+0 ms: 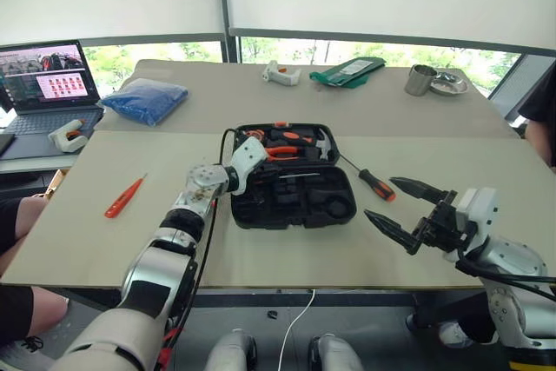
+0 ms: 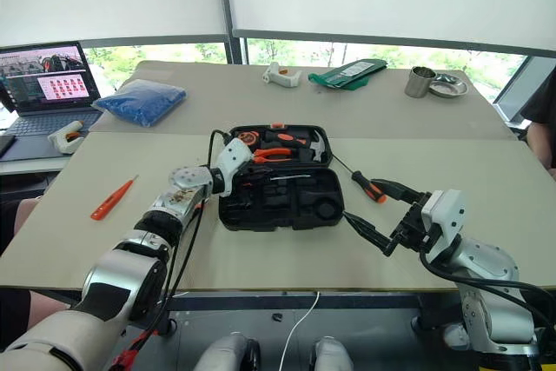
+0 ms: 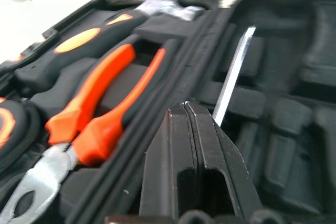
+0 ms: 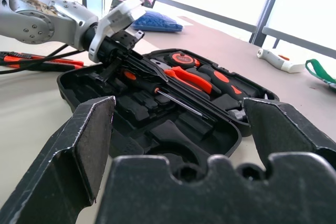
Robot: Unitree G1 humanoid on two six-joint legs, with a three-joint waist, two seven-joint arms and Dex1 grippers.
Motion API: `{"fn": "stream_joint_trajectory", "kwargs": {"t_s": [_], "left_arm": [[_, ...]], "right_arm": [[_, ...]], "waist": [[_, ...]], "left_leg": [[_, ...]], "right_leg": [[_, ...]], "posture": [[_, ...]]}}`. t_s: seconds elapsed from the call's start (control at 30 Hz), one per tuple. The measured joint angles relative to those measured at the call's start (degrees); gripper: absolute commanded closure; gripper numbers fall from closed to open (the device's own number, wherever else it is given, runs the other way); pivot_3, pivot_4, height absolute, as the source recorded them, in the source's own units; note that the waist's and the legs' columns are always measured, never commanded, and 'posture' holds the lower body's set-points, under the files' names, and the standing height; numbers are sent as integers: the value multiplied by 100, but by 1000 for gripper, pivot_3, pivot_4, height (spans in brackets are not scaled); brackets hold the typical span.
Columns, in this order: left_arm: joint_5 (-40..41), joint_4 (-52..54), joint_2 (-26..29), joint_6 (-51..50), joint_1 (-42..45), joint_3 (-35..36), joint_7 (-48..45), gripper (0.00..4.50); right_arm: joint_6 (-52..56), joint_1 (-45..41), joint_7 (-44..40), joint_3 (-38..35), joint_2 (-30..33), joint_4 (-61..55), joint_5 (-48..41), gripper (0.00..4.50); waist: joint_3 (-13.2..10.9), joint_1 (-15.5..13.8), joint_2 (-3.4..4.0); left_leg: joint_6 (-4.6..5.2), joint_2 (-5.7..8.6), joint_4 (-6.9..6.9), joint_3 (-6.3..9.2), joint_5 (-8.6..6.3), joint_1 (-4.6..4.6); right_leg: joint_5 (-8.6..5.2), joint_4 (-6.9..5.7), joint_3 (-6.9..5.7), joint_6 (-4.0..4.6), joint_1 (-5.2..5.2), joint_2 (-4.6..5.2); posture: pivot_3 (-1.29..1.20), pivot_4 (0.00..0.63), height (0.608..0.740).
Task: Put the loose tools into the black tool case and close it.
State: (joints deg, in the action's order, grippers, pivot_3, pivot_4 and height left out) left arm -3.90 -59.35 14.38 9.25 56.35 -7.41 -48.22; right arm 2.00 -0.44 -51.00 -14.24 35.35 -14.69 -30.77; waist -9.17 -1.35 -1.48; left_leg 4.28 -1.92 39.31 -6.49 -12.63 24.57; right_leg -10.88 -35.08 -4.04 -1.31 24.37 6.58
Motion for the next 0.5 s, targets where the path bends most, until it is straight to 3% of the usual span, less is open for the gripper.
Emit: {"fn": "stream_joint_trajectory", "kwargs": {"t_s": [0.4,0.5], "left_arm": [[-632,153,-177,-460,307,-574,104,4446],[-221,237,-197,-408,87,-170,50,3836]], "right_arm": [[-36,43,-3,-333,109,284,82,0],[-36,215,178,-341,-46,169,86,0]], "waist": [[11,-87,16],[11,-102,16]], "left_leg": [[0,1,0,0,-1,-23],[0,1,0,0,-1,-14]], "right_leg": [[-8,2,5,-11,-19,4],[-5,3,5,-6,-11,7]], "posture": [[0,150,740],[0,150,740]]}}
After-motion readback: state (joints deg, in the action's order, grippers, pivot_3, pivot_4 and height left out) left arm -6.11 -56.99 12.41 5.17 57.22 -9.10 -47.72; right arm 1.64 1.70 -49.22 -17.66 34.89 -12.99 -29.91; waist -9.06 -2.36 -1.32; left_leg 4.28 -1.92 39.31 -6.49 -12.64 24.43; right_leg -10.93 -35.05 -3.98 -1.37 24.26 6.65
